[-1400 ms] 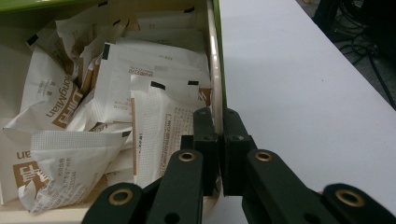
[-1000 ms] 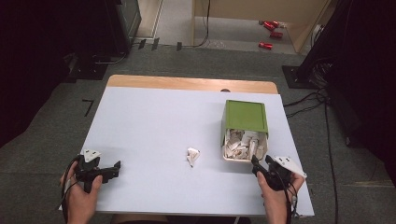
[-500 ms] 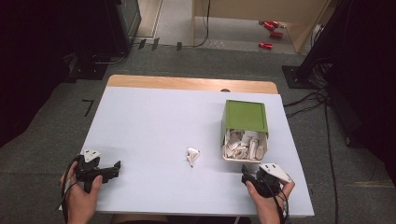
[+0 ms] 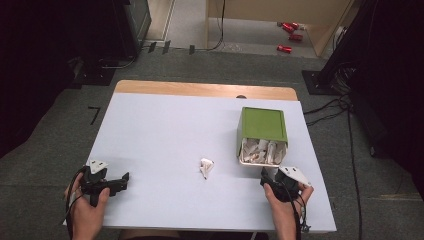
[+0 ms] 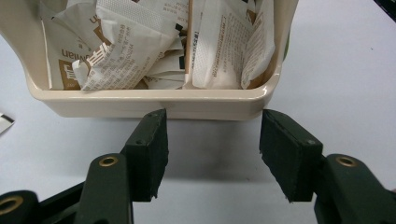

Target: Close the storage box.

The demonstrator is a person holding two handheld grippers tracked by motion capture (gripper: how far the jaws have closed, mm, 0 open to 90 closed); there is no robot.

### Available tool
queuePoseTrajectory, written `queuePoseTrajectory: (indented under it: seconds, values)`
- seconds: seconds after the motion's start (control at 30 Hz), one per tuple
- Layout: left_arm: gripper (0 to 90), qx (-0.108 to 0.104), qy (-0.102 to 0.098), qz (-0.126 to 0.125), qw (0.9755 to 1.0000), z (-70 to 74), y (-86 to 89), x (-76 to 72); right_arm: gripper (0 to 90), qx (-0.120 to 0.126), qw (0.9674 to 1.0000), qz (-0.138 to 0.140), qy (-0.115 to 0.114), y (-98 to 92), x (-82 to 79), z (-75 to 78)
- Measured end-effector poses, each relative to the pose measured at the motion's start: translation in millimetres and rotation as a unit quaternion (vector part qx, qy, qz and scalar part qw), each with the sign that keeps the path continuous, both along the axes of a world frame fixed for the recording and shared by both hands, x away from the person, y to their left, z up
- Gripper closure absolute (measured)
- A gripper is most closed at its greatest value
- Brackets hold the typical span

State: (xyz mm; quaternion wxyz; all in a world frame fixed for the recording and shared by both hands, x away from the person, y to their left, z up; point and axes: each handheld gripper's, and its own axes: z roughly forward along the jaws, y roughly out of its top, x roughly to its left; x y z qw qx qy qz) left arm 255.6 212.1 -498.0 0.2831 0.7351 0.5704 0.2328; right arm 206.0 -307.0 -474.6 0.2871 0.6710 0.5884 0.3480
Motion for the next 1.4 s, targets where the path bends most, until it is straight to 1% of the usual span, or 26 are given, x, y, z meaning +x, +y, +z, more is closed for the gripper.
queuePoseTrajectory:
  seconds: [0.13,0.2,0.37,0.53,0.77,0.8,0.83,0.97,1.13,1.17,1.23,1.3,1.33,1.4]
  values:
    - [0.0,0.000,0.000,0.000,1.0000,0.0,0.0,0.0,43.4,0.002,1.0000,-0.008,0.001,1.6,5.1,-0.1]
    - [0.0,0.000,0.000,0.000,1.0000,0.0,0.0,0.0,44.2,0.003,0.9999,-0.014,-0.001,2.4,10.3,-0.3]
    - [0.0,0.000,0.000,0.000,1.0000,0.0,0.0,0.0,43.9,0.005,0.9997,-0.022,0.003,4.6,16.8,1.0]
    - [0.0,0.000,0.000,0.000,1.0000,0.0,0.0,0.0,43.3,0.004,0.9997,-0.025,0.004,6.3,17.5,0.3]
    - [0.0,0.000,0.000,0.000,1.0000,0.0,0.0,-0.1,37.2,0.004,0.9995,-0.030,0.006,2.9,17.9,0.4]
    - [0.0,0.000,0.000,0.000,1.0000,0.0,0.0,-0.1,36.0,0.004,0.9995,-0.031,0.010,1.5,18.0,1.0]
    - [0.0,0.000,0.000,0.000,1.0000,0.0,0.0,0.0,34.0,0.003,0.9995,-0.027,0.014,-0.9,19.6,1.9]
    - [0.0,0.000,0.000,0.000,1.0000,0.0,0.0,0.0,32.5,0.001,0.9995,-0.022,0.022,-2.8,21.1,3.5]
    - [0.0,0.000,0.000,0.000,1.0000,0.0,0.0,-0.1,30.7,0.001,0.9996,-0.018,0.021,-4.4,21.1,2.7]
    - [0.0,0.000,0.000,0.000,1.0000,0.0,0.0,-0.1,27.6,0.002,0.9999,-0.004,0.016,-6.7,20.7,1.6]
    - [0.0,0.000,0.000,0.000,1.0000,0.0,0.0,-0.1,24.5,0.001,0.9999,0.006,0.015,-8.4,19.5,1.6]
    - [0.0,0.000,0.000,0.000,1.0000,0.0,0.0,-0.1,21.3,0.002,0.9996,0.024,0.013,-11.7,17.0,2.8]
    - [0.0,0.000,0.000,0.000,1.0000,0.0,0.0,-0.1,21.3,0.002,0.9996,0.024,0.013,-11.7,17.0,2.8]
    - [0.0,0.000,0.000,0.000,1.0000,0.0,0.0,-0.1,17.5,0.003,0.9992,0.039,0.008,-18.9,11.8,6.0]
